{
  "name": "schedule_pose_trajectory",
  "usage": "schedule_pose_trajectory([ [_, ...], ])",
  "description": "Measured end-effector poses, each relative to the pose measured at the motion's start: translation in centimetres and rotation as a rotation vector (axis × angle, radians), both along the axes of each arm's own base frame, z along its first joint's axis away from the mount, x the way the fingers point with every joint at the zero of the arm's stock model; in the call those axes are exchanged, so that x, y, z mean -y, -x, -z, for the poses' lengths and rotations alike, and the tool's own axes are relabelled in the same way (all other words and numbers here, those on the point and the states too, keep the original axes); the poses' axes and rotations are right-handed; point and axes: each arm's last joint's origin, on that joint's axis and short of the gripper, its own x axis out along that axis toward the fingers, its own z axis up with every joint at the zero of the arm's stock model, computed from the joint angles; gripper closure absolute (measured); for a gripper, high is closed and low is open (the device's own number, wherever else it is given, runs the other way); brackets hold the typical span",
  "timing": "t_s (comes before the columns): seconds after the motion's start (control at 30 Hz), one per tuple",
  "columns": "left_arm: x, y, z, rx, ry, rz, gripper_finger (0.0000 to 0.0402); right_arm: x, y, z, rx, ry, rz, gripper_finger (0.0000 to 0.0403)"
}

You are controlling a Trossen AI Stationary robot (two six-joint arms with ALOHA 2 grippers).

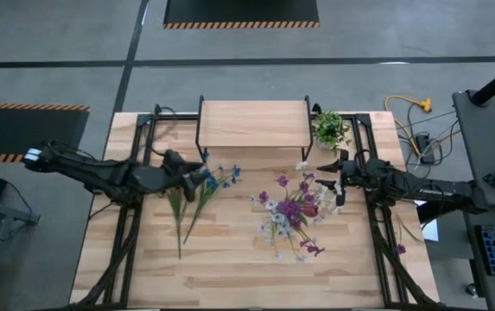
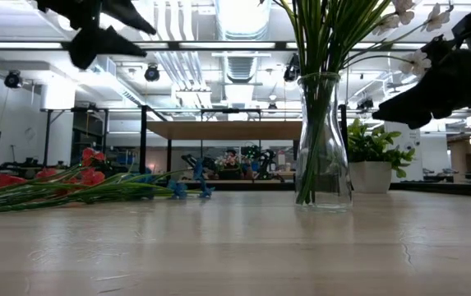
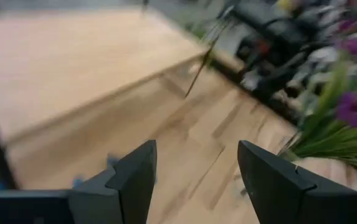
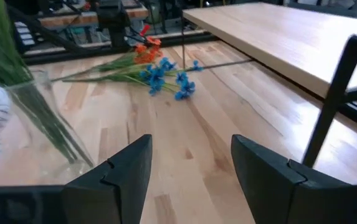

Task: Pick and place flowers into a vace then onto a shelf
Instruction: Put the orange flowers into the transparent vase

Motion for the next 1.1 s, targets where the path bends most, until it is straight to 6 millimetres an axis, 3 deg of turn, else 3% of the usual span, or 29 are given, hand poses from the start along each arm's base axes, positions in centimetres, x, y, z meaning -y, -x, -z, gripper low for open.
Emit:
schedule_pose_trajectory([
  [0.13, 0.2, -0.9, -1.2, -0.080, 0.136, -0.097, 0.0194, 0.0, -0.1, 0.2, -0.021, -0.005, 0.002, 0.0193],
  [0.37, 0.5, -1.9, -0.9, -0.274, 0.311, -0.272, 0.0194, 0.0, -0.1, 0.2, -0.020, -0.004, 0.003, 0.0193],
  [0.8, 1.8, -3.7, 2.9, -0.735, 0.589, -0.412, 0.0194, 0.0, -0.2, 0.2, -0.021, -0.004, 0.004, 0.0193],
  [1.1, 2.3, -4.7, 5.8, -0.929, 0.583, -0.479, 0.0194, 0.0, -0.2, 0.2, -0.023, -0.005, 0.006, 0.0193],
])
